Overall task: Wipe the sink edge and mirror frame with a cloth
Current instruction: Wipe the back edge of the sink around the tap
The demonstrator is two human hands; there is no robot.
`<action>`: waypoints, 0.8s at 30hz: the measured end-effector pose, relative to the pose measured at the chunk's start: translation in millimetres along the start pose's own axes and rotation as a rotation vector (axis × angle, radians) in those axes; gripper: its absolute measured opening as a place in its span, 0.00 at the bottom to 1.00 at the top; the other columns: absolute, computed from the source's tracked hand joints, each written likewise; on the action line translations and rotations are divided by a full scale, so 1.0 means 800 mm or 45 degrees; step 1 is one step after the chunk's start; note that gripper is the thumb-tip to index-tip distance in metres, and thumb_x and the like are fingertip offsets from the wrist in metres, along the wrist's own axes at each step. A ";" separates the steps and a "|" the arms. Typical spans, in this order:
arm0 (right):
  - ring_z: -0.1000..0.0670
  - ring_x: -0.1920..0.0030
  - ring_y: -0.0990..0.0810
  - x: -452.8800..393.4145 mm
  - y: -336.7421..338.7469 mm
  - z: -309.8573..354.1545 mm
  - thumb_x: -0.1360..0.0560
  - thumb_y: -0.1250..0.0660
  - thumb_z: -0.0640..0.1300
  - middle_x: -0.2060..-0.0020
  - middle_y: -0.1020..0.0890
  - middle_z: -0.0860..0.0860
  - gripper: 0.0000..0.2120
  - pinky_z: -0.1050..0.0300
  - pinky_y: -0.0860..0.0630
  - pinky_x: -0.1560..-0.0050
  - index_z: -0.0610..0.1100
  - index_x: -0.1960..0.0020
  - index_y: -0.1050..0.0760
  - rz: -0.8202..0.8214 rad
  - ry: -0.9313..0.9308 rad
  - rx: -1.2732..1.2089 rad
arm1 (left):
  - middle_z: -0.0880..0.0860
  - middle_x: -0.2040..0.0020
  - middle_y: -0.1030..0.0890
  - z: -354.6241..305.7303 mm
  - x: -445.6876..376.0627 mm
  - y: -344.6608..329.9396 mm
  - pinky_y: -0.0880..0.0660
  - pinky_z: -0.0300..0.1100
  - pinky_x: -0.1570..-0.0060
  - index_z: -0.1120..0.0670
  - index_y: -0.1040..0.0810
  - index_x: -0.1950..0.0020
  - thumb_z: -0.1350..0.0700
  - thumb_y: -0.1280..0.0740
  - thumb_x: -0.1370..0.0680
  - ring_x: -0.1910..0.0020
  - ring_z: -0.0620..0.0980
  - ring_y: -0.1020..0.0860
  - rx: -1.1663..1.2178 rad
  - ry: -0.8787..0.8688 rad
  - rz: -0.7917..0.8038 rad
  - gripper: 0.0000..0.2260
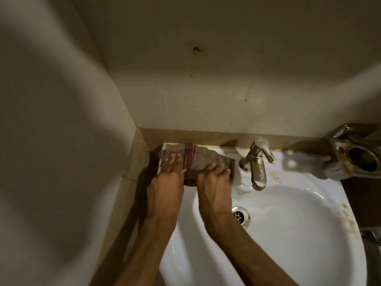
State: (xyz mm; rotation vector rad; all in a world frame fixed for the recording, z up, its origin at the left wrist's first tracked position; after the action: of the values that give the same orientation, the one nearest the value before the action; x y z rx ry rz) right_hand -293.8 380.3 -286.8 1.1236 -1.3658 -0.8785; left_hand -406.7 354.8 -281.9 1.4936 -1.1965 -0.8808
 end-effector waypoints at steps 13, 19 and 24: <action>0.42 0.30 0.24 0.117 -0.012 0.063 0.16 0.37 0.36 0.29 0.23 0.40 0.20 0.60 0.30 0.33 0.38 0.24 0.28 0.146 0.529 -1.123 | 0.56 0.42 0.12 0.073 0.176 -0.015 0.22 0.54 0.35 0.54 0.15 0.35 0.55 0.30 0.18 0.40 0.60 0.16 0.955 0.910 -0.277 0.12; 0.40 0.54 0.15 0.154 -0.061 0.006 0.23 0.31 0.38 0.52 0.13 0.42 0.12 0.58 0.24 0.58 0.42 0.41 0.16 0.174 0.880 -0.881 | 0.49 0.55 0.11 0.008 0.304 -0.066 0.17 0.56 0.41 0.50 0.10 0.44 0.49 0.24 0.22 0.49 0.55 0.14 1.442 1.495 -0.524 0.10; 0.41 0.51 0.14 0.190 -0.095 -0.062 0.29 0.37 0.44 0.50 0.13 0.42 0.15 0.55 0.20 0.57 0.43 0.49 0.15 0.363 1.060 -0.632 | 0.39 0.72 0.16 -0.080 0.369 -0.101 0.18 0.52 0.43 0.52 0.10 0.47 0.51 0.23 0.23 0.59 0.48 0.16 1.632 1.772 -0.629 0.08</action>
State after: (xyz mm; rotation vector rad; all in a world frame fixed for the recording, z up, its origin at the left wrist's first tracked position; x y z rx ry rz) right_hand -225.7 219.0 -310.0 0.7384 -0.5469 -0.4128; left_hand -253.1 87.4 -332.1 2.6651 -0.1501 0.9310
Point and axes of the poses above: each hand's wrist, its own x-axis away from the middle knuckle, its own y-axis out of the back of the hand, z = x × y, the point moved 4 cm from there along -x, towards the middle knuckle
